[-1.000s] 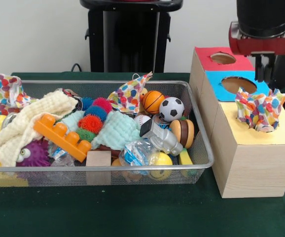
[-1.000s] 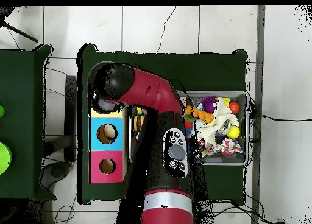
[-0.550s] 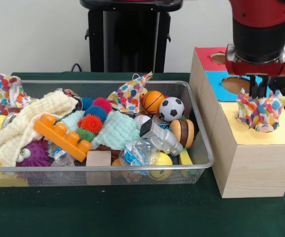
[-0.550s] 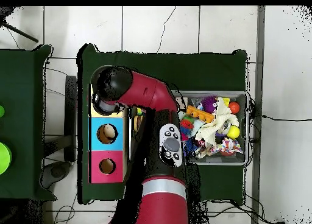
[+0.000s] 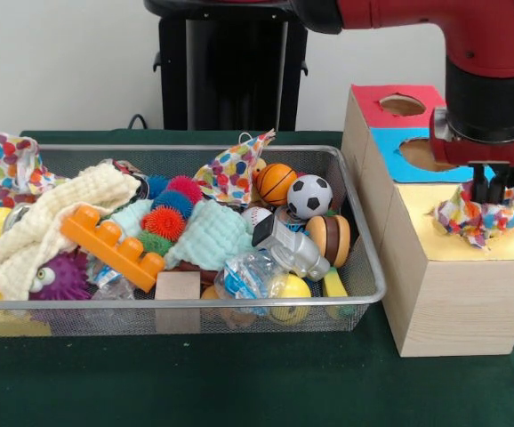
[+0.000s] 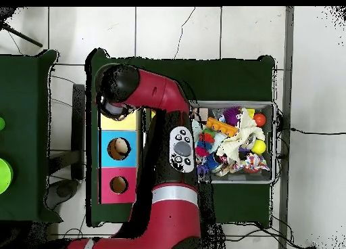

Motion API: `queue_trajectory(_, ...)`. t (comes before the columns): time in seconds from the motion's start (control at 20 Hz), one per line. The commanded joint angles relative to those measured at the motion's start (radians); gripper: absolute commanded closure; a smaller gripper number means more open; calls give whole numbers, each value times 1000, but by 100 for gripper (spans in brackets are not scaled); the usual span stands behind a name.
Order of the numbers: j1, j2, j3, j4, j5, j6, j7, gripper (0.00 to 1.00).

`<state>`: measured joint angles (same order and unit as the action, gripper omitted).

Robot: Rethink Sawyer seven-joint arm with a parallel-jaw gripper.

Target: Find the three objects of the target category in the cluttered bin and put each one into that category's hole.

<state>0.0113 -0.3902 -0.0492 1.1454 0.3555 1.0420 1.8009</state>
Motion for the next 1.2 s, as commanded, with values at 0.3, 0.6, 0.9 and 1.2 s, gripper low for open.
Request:
queue_trajectory(0.3, -12, 92, -6, -140, -30, 86, 237, 100)
queue_trajectory(0.6, -24, 65, 6, -9, -43, -32, 150, 100)
queue_trajectory(0.9, -28, -14, 24, 151, -47, -78, 78, 100)
queue_trajectory(1.2, -14, -103, 32, 272, -41, -95, 63, 100)
